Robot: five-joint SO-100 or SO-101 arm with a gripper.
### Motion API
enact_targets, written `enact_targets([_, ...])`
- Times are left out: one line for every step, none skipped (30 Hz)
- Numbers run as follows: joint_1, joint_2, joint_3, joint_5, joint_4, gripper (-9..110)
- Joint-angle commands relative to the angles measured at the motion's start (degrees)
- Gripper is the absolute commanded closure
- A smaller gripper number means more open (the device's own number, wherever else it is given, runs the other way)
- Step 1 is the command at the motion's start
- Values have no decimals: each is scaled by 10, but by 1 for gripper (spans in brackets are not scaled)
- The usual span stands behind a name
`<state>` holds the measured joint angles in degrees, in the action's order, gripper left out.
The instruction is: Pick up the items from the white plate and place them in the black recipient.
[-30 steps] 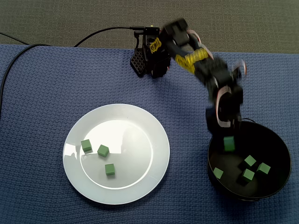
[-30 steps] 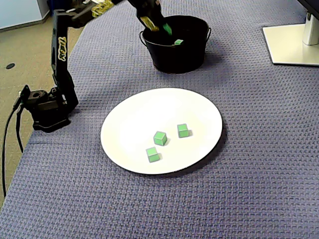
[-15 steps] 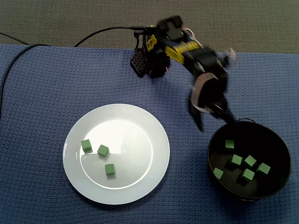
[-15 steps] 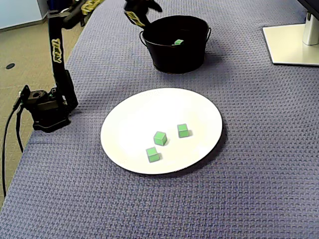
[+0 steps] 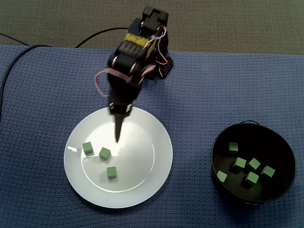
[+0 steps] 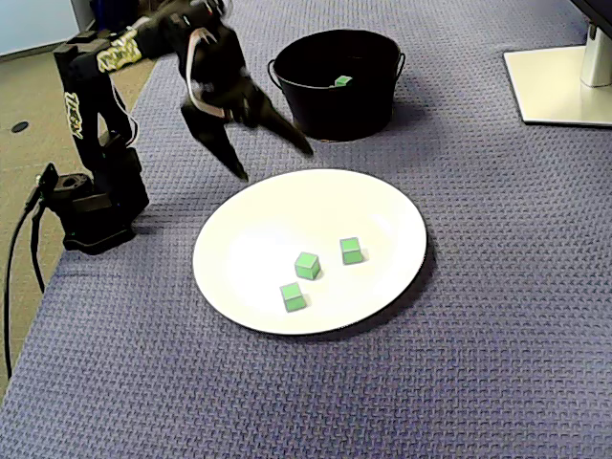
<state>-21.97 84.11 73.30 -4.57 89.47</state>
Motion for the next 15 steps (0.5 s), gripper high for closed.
enact_targets([-21, -66, 4, 77, -37, 54])
enact_targets([-24, -84, 4, 89, -42, 53])
enact_targets([-25, -103, 3, 98, -47, 51])
enact_targets([-25, -122, 0, 107, -54, 50])
enact_targets([-22, -141, -4, 115, -60, 50])
enact_targets([-18, -158, -11, 120, -63, 50])
enact_targets([-11, -175, -22, 121, -65, 50])
enact_targets([-6, -191, -33, 124, -66, 50])
enact_targets([-2, -205, -46, 125, -64, 51])
enact_targets([4, -218, -58, 124, -62, 51])
enact_targets([4, -229, -69, 124, -62, 52])
enact_targets([4, -241, -78, 123, -62, 52])
enact_targets([1, -252, -90, 120, -63, 53])
enact_targets([-4, -265, -102, 117, -63, 53])
enact_targets([-9, -275, -114, 110, -63, 54])
